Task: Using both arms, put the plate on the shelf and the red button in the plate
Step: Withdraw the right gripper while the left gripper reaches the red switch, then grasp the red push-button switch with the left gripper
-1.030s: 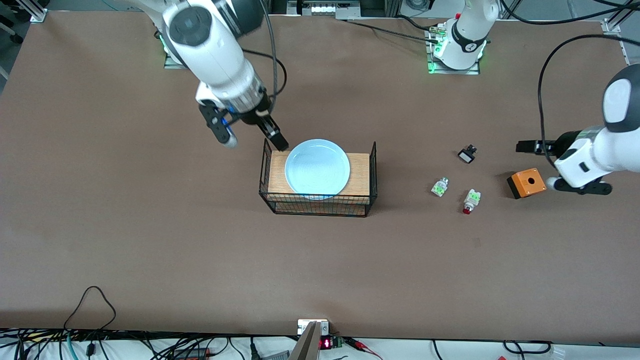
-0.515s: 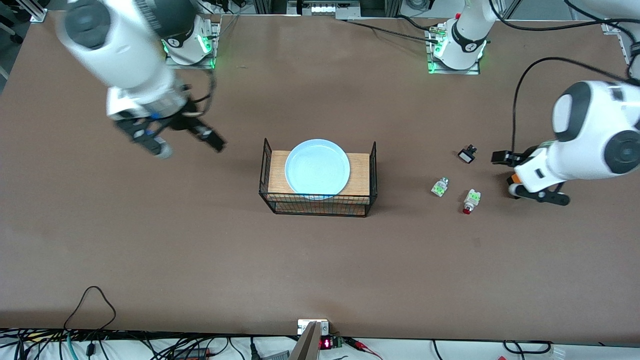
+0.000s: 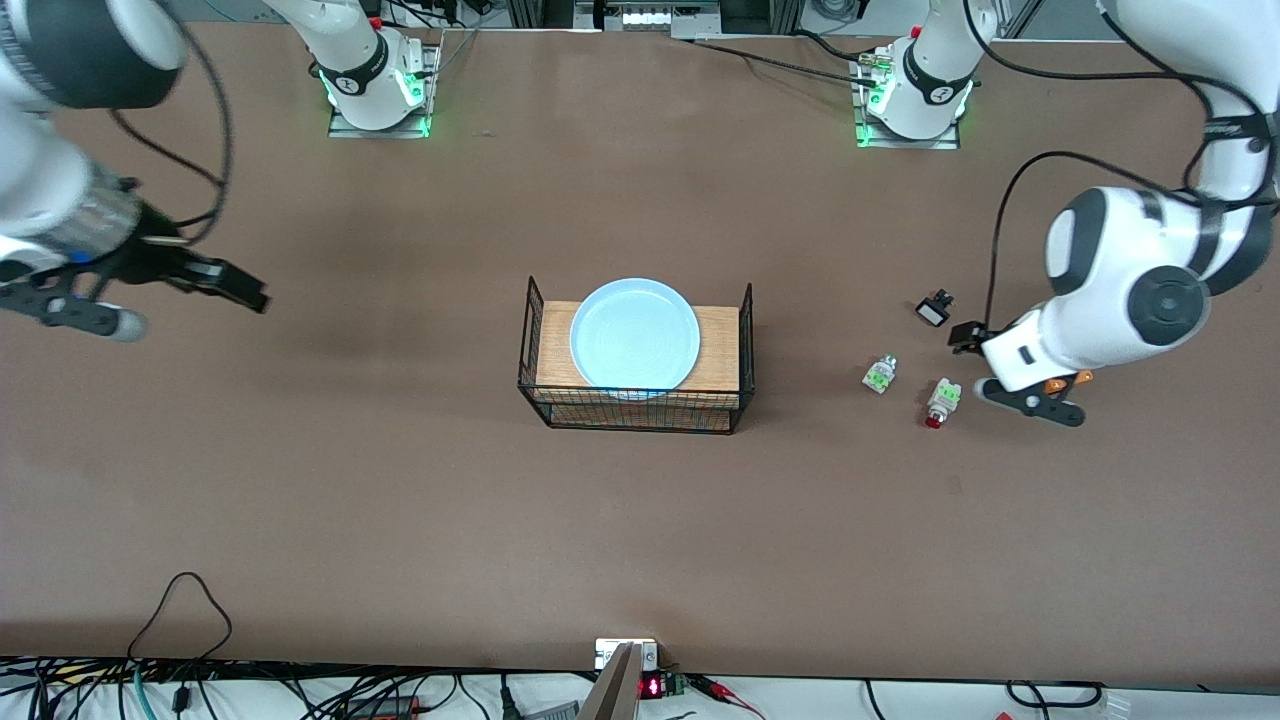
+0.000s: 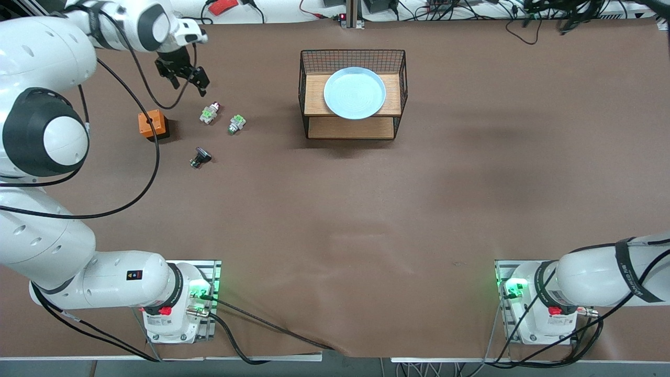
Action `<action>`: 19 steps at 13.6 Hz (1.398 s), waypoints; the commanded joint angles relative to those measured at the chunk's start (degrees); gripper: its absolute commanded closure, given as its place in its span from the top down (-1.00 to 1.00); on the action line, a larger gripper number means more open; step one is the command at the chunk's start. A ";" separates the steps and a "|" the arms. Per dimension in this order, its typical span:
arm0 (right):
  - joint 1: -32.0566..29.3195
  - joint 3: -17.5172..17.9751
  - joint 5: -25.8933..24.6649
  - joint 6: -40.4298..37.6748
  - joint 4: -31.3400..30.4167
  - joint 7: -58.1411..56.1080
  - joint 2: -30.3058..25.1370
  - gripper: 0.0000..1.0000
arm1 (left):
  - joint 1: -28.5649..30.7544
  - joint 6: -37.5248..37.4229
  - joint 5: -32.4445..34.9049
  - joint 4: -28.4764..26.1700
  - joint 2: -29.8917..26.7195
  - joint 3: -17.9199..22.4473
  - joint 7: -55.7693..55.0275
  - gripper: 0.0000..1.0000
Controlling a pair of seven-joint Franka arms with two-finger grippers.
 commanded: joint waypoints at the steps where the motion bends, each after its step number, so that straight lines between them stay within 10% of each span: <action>1: -0.13 -4.72 -0.55 -0.96 0.11 -14.85 -0.23 1.00 | -1.22 9.26 2.56 -2.65 3.00 0.04 1.00 1.00; 5: 6.88 -11.92 -2.12 -4.47 -0.32 -16.04 -0.58 1.00 | -0.17 24.73 8.72 -4.14 10.65 0.13 0.91 1.00; 10: 6.99 -11.94 -1.95 2.80 -7.86 -15.51 -5.14 1.00 | 0.53 31.34 8.90 -9.49 11.90 0.57 1.08 0.90; 14: 6.90 -11.94 -1.95 2.73 -9.56 -13.13 -6.73 1.00 | 1.76 31.54 8.90 -10.30 11.46 0.48 3.71 -0.32; 19: 6.99 -11.85 -2.13 -0.52 -8.25 -14.63 -6.65 1.00 | 1.85 20.84 8.90 -9.42 3.83 -0.13 7.76 -0.87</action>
